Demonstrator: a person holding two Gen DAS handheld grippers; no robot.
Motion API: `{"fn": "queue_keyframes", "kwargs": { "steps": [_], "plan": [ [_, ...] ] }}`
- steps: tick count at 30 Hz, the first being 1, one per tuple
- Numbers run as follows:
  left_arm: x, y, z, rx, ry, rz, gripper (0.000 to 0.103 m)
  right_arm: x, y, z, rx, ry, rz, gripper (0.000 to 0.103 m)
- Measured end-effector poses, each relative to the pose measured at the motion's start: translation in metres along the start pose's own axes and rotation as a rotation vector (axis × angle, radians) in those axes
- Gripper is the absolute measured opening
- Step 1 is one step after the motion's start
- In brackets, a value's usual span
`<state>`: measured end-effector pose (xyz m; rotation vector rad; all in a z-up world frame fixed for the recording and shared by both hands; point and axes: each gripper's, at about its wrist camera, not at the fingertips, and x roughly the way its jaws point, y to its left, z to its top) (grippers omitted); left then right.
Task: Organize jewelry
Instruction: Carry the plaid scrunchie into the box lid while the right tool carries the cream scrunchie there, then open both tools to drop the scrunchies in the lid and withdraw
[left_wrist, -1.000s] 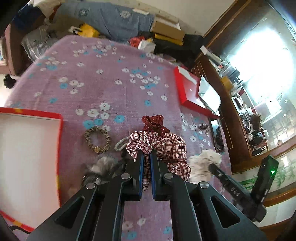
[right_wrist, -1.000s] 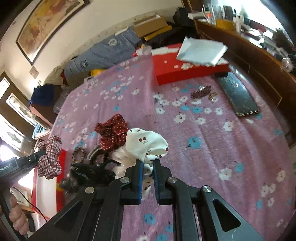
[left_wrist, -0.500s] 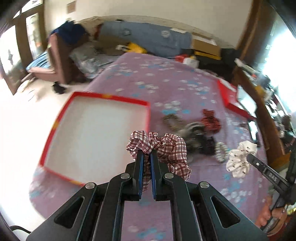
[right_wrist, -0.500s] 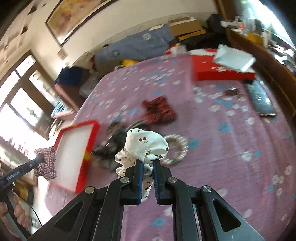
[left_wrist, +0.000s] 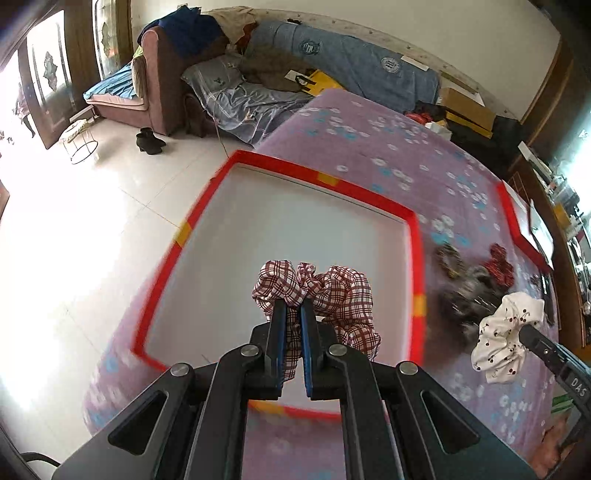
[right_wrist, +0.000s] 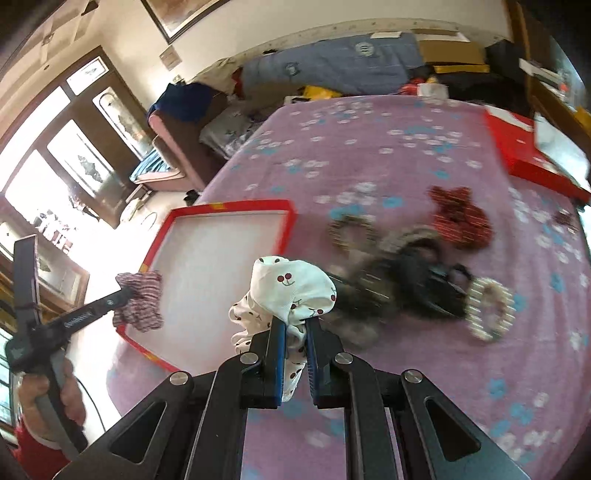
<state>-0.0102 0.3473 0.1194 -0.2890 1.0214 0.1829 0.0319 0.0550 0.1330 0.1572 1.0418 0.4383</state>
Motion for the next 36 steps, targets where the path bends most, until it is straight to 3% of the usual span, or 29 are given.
{"fn": "queue_keyframes", "kwargs": {
  "steps": [7, 14, 20, 21, 24, 26, 28, 32, 36],
  "plan": [
    [0.048, 0.037, 0.053, 0.027, 0.031, 0.008, 0.007, 0.073, 0.054, 0.040, 0.009, 0.025, 0.004, 0.012],
    [0.103, 0.045, 0.097, 0.068, 0.091, -0.005, 0.008, 0.134, 0.066, 0.063, 0.047, 0.077, -0.017, 0.012],
    [0.129, 0.044, 0.118, 0.107, 0.085, 0.030, 0.009, 0.164, 0.070, 0.075, 0.048, 0.095, -0.068, 0.014],
    [0.131, 0.044, 0.121, 0.111, 0.080, 0.032, 0.013, 0.168, 0.070, 0.077, 0.046, 0.098, -0.079, 0.014],
    [0.133, 0.043, 0.126, 0.124, 0.075, 0.027, 0.024, 0.175, 0.069, 0.080, 0.037, 0.102, -0.106, 0.024],
    [0.131, 0.043, 0.127, 0.125, 0.070, 0.017, 0.037, 0.175, 0.070, 0.082, 0.027, 0.100, -0.122, 0.042],
    [0.127, 0.044, 0.127, 0.115, 0.061, -0.004, 0.044, 0.169, 0.071, 0.084, 0.016, 0.086, -0.129, 0.049],
    [0.118, 0.048, 0.125, 0.094, 0.064, -0.026, 0.048, 0.155, 0.072, 0.085, 0.019, 0.071, -0.131, 0.049],
    [0.098, 0.051, 0.119, 0.087, 0.058, -0.046, 0.048, 0.120, 0.075, 0.065, 0.017, 0.073, -0.130, 0.049]
  ]
}}
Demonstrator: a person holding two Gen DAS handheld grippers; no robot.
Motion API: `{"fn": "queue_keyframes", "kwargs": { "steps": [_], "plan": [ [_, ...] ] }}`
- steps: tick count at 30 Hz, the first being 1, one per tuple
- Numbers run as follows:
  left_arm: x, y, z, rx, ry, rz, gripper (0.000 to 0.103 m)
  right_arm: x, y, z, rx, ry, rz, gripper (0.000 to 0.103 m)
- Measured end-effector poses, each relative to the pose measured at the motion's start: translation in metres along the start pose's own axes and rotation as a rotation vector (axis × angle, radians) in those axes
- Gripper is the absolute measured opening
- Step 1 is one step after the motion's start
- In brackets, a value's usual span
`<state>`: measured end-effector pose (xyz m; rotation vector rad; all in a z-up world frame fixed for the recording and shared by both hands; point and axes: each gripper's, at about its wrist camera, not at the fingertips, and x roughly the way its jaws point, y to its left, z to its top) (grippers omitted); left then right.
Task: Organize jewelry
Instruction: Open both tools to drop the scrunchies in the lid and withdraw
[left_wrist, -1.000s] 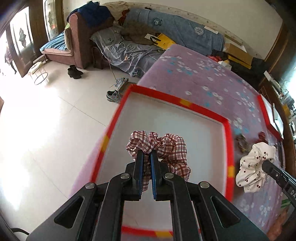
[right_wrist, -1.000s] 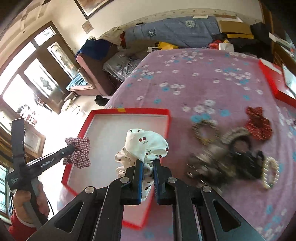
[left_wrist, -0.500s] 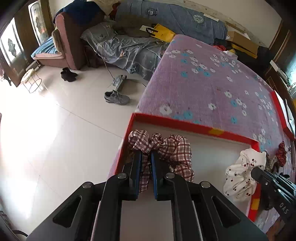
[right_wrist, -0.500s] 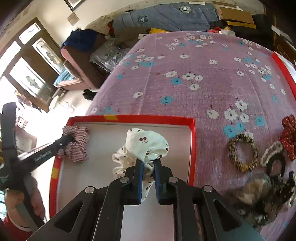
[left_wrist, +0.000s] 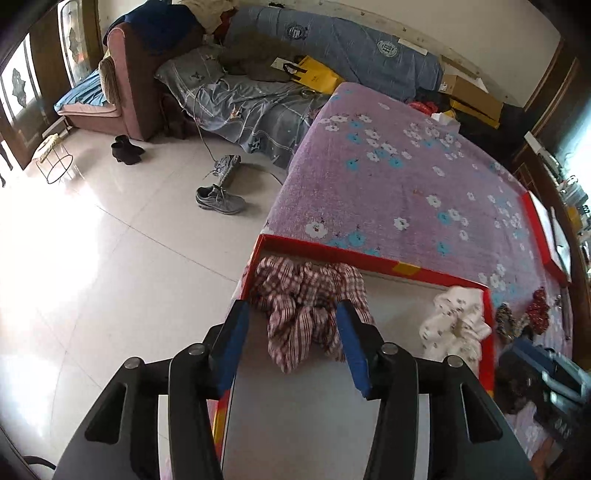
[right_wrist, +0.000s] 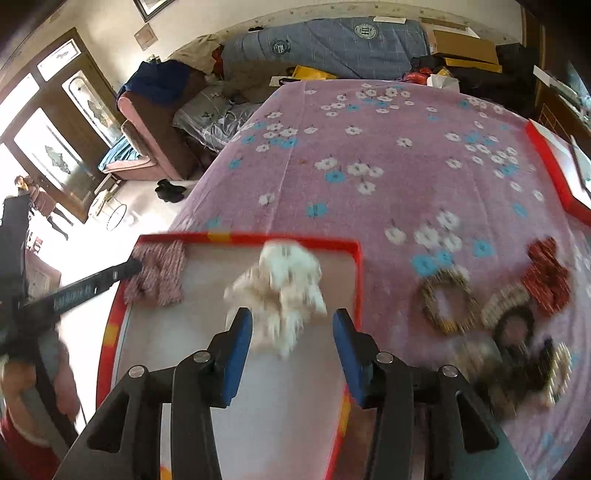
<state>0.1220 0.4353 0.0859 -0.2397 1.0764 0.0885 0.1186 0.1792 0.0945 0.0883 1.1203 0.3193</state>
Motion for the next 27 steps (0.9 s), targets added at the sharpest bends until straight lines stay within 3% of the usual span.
{"fn": "queue_keyframes", "kwargs": {
  "steps": [3, 6, 11, 14, 22, 27],
  "plan": [
    [-0.024, 0.002, -0.019, 0.004, -0.022, 0.024, 0.050, -0.017, 0.003, -0.042, -0.031, 0.056, -0.002, 0.049],
    [-0.041, 0.003, -0.041, 0.002, -0.043, 0.035, 0.054, -0.017, 0.006, -0.079, -0.085, 0.115, -0.068, 0.049],
    [-0.048, 0.002, -0.069, -0.033, -0.029, 0.028, 0.054, 0.003, -0.006, -0.104, -0.031, 0.203, -0.092, 0.016],
    [-0.049, 0.000, -0.076, -0.038, -0.026, 0.036, 0.054, 0.004, -0.009, -0.109, -0.013, 0.212, -0.086, 0.010],
    [-0.076, -0.002, -0.095, -0.040, -0.066, 0.116, 0.054, -0.005, -0.007, -0.141, -0.040, 0.254, -0.048, 0.011],
    [-0.103, -0.009, -0.111, -0.084, -0.094, 0.172, 0.054, -0.017, -0.001, -0.157, -0.114, 0.254, 0.042, 0.018]
  ]
}}
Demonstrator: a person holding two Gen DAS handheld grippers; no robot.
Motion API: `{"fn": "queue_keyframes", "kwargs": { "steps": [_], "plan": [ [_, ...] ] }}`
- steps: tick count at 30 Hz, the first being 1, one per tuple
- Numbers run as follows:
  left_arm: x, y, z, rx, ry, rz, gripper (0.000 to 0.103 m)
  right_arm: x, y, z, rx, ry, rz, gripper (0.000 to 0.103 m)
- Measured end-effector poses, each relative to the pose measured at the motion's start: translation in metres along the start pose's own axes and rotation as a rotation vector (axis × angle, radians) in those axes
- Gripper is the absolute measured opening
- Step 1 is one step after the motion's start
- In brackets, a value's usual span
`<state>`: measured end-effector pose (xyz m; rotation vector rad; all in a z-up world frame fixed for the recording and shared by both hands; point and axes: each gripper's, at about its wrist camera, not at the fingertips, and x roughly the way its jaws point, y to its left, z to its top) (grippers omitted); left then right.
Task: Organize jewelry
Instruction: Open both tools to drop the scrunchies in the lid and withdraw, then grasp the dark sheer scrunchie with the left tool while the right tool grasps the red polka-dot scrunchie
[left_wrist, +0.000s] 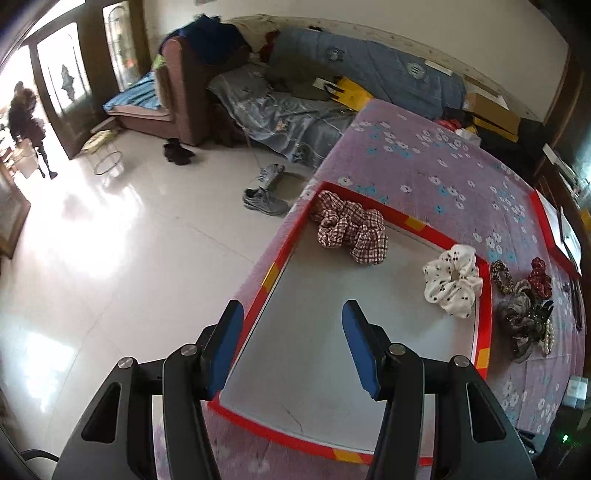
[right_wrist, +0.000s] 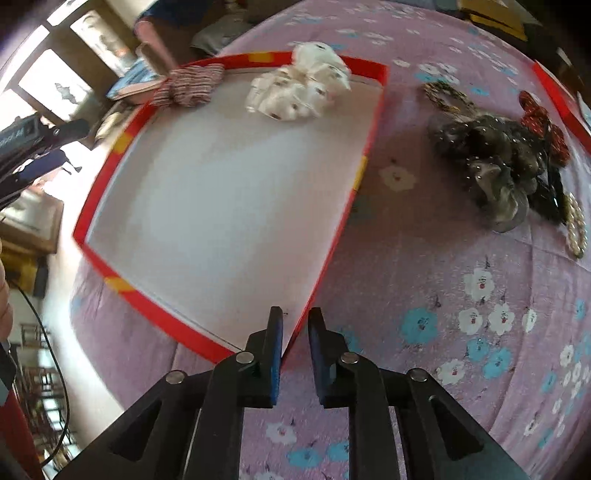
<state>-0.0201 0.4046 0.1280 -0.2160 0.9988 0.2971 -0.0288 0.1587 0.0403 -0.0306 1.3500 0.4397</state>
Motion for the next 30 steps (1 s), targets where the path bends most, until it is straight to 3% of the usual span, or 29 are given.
{"fn": "queue_keyframes", "kwargs": {
  "steps": [3, 5, 7, 21, 25, 30],
  "plan": [
    [-0.022, -0.012, -0.010, -0.014, -0.027, 0.038, 0.055, -0.024, -0.013, -0.007, -0.017, -0.061, 0.073, 0.029],
    [-0.032, -0.025, -0.018, -0.024, -0.035, 0.051, 0.055, -0.044, -0.026, -0.013, -0.026, -0.122, 0.078, 0.049],
    [-0.038, -0.040, -0.025, -0.031, -0.035, 0.050, 0.057, -0.064, -0.045, -0.026, -0.020, -0.191, 0.069, 0.053],
    [-0.053, -0.173, -0.068, 0.033, 0.016, -0.087, 0.058, -0.126, -0.214, -0.084, 0.221, -0.283, -0.056, 0.053],
    [-0.046, -0.194, -0.076, 0.090, 0.035, -0.065, 0.059, -0.133, -0.246, -0.093, 0.281, -0.295, -0.089, 0.054],
    [-0.029, -0.224, -0.075, 0.184, 0.071, -0.112, 0.059, -0.124, -0.264, -0.086, 0.345, -0.283, -0.073, 0.054]
  ]
}}
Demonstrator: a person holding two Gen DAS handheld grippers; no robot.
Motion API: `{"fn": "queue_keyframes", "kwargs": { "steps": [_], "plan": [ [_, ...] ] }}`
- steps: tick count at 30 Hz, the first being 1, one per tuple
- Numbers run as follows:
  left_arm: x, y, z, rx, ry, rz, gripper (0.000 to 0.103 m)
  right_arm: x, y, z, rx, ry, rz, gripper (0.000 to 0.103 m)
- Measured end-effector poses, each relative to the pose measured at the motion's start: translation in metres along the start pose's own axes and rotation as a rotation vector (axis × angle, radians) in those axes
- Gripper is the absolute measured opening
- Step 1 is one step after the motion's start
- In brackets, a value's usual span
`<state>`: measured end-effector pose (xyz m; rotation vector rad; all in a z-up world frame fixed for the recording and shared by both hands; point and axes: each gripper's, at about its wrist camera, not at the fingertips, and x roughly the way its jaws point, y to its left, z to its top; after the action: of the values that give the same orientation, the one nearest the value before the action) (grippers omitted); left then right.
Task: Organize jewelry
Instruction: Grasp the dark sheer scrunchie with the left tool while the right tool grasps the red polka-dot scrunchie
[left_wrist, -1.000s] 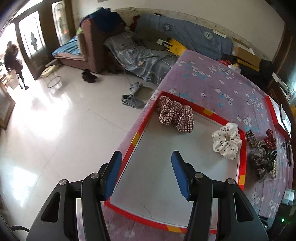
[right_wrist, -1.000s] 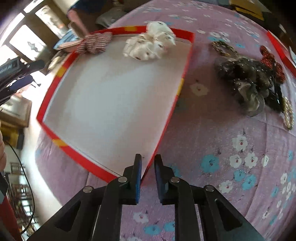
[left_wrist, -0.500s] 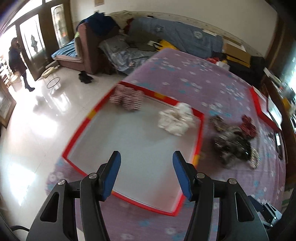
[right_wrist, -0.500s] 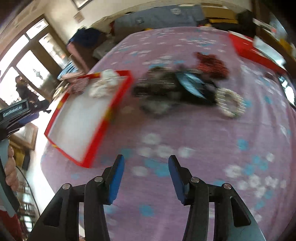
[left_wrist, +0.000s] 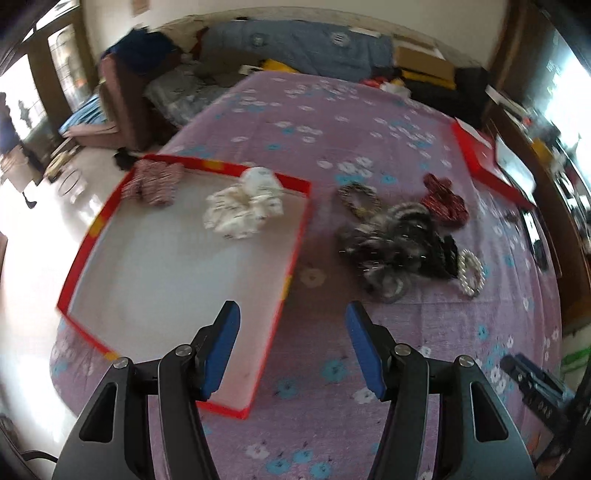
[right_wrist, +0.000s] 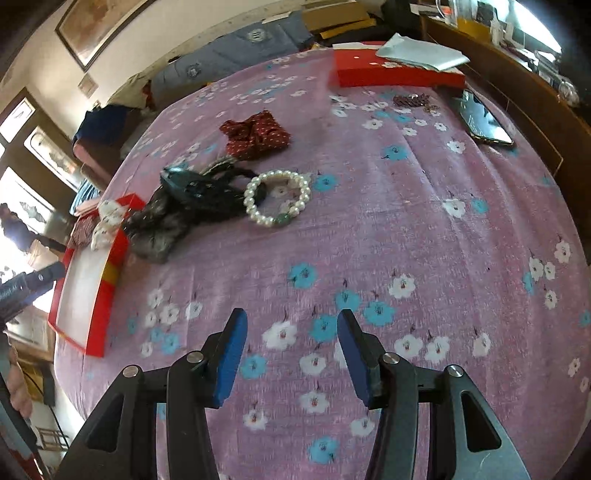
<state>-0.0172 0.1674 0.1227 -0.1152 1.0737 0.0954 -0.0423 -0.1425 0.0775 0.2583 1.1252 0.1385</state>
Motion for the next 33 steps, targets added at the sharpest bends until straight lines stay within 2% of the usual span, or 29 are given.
{"fn": "queue_keyframes", "kwargs": {
  "steps": [6, 11, 15, 19, 25, 26, 28, 30, 31, 33],
  "plan": [
    [0.049, -0.019, 0.031, 0.075, 0.043, -0.091, 0.059, 0.015, 0.012, 0.033, 0.024, -0.014, 0.020, 0.054],
    [0.083, -0.034, 0.049, 0.118, 0.070, -0.171, 0.058, 0.019, 0.045, 0.071, -0.011, -0.028, 0.110, 0.055],
    [0.102, -0.042, 0.057, 0.145, 0.085, -0.203, 0.058, 0.029, 0.068, 0.096, -0.026, -0.034, 0.170, 0.055],
    [0.112, -0.042, 0.060, 0.153, 0.096, -0.218, 0.058, 0.043, 0.063, 0.128, 0.010, -0.085, 0.109, 0.059],
    [0.119, -0.041, 0.058, 0.158, 0.108, -0.254, 0.058, 0.094, 0.060, 0.163, -0.044, -0.046, -0.023, 0.059],
    [0.120, -0.041, 0.058, 0.152, 0.111, -0.262, 0.056, 0.102, 0.061, 0.166, -0.053, -0.039, -0.042, 0.059],
    [0.121, -0.039, 0.058, 0.140, 0.123, -0.282, 0.044, 0.119, 0.058, 0.172, -0.046, -0.023, -0.067, 0.060],
    [0.124, -0.040, 0.057, 0.133, 0.144, -0.288, 0.020, 0.132, 0.053, 0.176, -0.022, -0.009, -0.081, 0.060],
    [0.124, -0.040, 0.057, 0.133, 0.148, -0.288, 0.018, 0.137, 0.050, 0.177, -0.008, -0.003, -0.083, 0.059],
    [0.120, -0.041, 0.056, 0.138, 0.140, -0.296, 0.015, 0.142, 0.042, 0.178, 0.027, 0.010, -0.082, 0.040]
  ]
}}
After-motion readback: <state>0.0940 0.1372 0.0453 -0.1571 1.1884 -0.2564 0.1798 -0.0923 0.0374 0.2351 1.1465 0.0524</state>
